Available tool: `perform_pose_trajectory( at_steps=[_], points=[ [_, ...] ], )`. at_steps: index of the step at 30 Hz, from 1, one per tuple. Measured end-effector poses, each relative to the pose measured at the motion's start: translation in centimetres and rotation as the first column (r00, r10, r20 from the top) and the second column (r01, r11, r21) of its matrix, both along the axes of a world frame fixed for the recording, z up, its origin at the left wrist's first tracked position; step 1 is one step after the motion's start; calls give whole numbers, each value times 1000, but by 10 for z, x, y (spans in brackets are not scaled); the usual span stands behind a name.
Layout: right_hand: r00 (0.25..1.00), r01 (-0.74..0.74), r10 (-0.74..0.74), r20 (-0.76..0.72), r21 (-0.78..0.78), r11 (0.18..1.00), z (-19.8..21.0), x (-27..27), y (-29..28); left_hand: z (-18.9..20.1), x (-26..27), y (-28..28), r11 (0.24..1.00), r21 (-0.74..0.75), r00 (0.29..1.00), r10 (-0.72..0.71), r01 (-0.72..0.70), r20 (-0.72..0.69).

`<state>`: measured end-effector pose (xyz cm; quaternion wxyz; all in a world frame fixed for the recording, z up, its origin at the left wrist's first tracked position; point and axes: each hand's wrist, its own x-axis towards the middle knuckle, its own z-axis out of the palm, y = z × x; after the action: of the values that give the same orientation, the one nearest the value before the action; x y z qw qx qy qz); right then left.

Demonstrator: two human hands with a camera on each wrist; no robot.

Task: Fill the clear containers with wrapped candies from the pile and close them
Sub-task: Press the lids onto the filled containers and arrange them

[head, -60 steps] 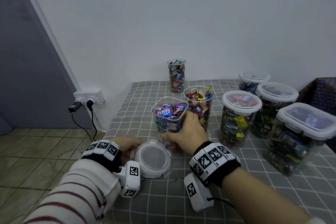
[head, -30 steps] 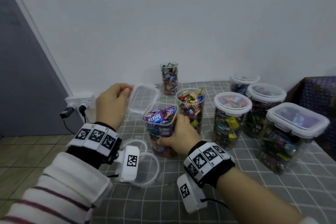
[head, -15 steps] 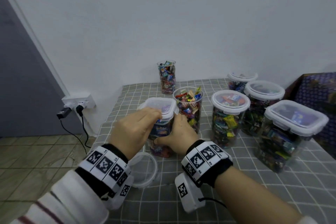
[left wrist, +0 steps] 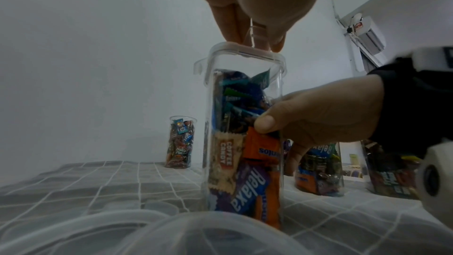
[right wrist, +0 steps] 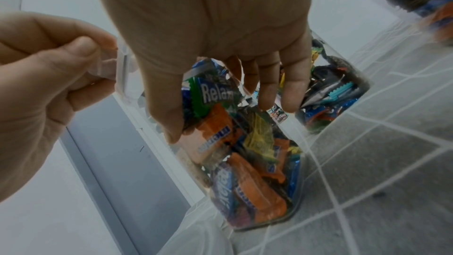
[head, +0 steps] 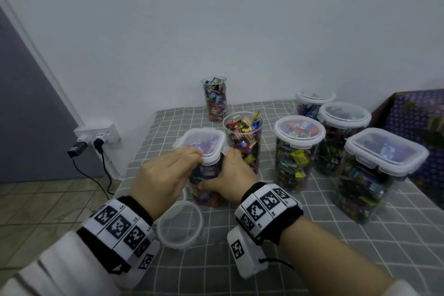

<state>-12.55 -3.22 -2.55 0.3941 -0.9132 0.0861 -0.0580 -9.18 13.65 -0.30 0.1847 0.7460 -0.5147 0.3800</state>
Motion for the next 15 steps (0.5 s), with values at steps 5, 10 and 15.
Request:
perform_pose_trajectory(
  at_steps=[5,10,15],
  points=[
    [1000,1,-1,30,17,1000,-2,-3,1,4,-3,-1,1000,-15,995,15,-16,-102],
    [986,28,-39,160,74,997,-13,-10,7,12,-2,-2,957,-205,875,88,-207,-475],
    [952,9,-36,303,91,996,-11,-19,11,4,4,-6,872,-230,470,1,-432,-882]
  ],
)
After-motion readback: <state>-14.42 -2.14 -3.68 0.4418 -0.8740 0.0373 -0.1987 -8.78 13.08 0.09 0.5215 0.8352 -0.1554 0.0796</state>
